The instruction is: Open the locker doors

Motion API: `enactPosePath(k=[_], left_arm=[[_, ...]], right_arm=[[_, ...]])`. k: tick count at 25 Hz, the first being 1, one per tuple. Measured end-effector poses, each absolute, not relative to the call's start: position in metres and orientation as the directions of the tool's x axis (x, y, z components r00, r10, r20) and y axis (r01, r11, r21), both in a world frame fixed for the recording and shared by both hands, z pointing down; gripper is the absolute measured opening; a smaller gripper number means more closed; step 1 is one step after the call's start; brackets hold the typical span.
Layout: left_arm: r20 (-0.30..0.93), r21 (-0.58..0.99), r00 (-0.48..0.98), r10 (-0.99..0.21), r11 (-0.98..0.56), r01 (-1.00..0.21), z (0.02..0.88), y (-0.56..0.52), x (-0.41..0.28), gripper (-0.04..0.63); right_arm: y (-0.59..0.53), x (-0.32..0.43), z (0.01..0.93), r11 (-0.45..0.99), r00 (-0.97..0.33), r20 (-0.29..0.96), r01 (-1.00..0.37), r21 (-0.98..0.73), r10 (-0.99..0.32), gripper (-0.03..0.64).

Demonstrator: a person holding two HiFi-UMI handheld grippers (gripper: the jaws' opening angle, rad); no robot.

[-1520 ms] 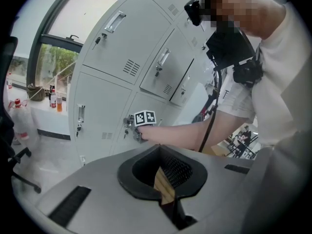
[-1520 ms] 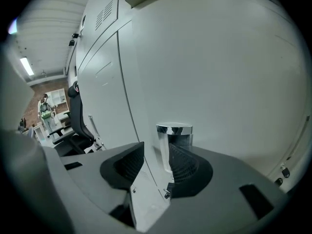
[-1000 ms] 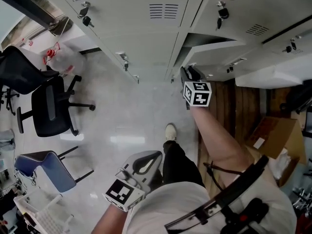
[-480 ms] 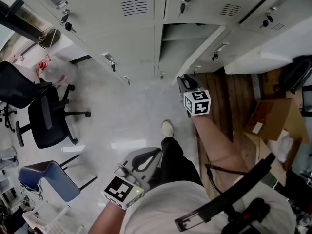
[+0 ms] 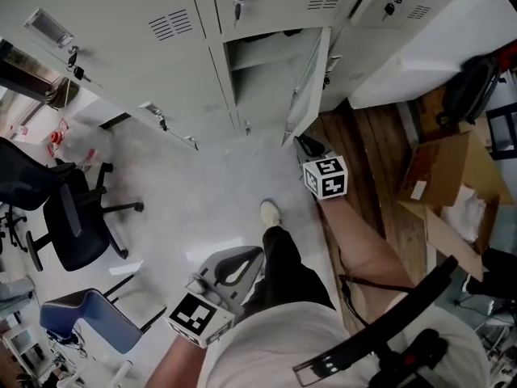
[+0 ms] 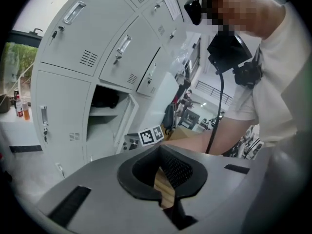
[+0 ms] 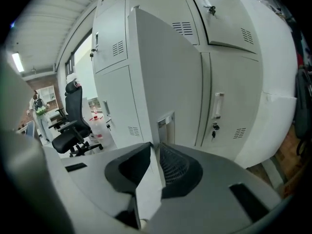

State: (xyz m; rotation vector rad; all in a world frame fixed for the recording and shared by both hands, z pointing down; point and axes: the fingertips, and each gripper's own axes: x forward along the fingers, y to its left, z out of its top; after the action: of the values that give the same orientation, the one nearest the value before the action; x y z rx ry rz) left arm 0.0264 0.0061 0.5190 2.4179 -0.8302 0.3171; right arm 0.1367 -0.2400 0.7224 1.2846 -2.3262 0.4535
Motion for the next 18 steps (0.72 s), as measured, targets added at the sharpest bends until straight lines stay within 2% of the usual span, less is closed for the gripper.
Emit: enactPosePath(k=[10,18], left_arm=[[0.377,0.421,0.818,-0.434,-0.706,-0.569,0.517,0.008,0.058,0.011],[0.37,0.438,0.831,-0.414,-0.711,-0.55,0.514,0.002,0.063,0.011]], right_arm=[[-0.229,0.202,0.723,0.518,-0.441,0.548,-0.855,-0.017,-0.71,0.046],[-0.236,0.261,0.724,0.465,-0.408,0.554,-0.884,-0.044,-0.725,0.046]])
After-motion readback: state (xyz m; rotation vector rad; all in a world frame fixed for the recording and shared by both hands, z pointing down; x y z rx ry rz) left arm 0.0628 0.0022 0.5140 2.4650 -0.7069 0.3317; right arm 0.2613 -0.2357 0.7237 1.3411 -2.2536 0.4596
